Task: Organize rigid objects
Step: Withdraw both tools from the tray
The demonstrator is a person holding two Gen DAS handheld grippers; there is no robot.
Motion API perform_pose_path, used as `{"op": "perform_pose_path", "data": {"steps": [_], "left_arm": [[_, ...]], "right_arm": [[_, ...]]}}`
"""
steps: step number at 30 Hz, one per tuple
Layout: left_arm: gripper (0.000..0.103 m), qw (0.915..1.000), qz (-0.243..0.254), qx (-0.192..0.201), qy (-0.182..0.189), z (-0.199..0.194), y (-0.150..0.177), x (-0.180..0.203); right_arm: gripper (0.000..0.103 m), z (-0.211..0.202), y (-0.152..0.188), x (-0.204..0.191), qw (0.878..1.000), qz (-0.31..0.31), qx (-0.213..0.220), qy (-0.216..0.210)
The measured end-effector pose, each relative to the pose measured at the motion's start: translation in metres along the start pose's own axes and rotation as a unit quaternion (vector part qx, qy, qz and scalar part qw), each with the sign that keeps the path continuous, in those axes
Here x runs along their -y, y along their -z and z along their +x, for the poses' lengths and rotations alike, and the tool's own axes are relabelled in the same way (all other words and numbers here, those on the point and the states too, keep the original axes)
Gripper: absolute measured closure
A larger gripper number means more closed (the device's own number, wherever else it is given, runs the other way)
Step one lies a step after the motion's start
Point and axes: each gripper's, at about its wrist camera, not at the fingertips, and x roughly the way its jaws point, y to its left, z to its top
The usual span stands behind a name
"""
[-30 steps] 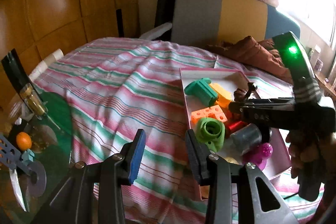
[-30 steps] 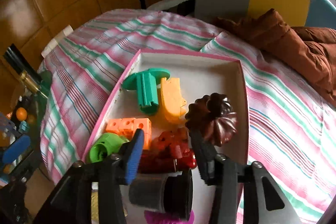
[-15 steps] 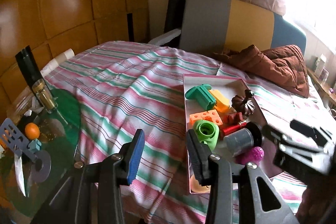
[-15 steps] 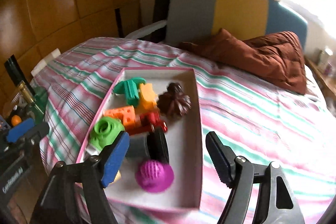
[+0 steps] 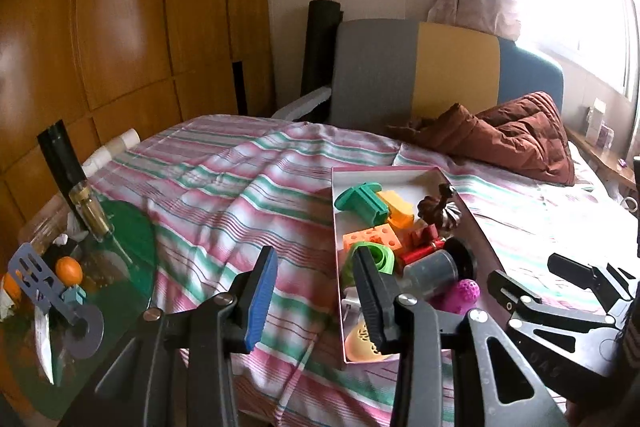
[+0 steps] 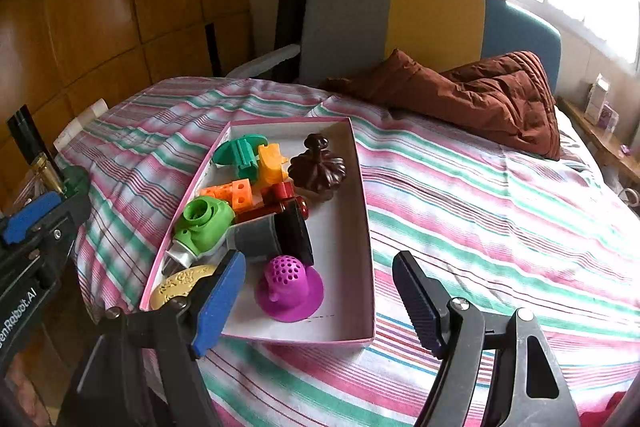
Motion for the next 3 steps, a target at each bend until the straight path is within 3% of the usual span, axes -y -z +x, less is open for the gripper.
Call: {"op": "perform_pose_path", "data": {"steps": [3], "left_arm": [[0.064,1.0000,-0.003,-0.008,0.005,0.0013,-0.0009,-0.0003]], "right_arm": [[0.026,-0.0018,-0.0011,-0.0023,1.000,-0.004,0.003,0.004]]}}
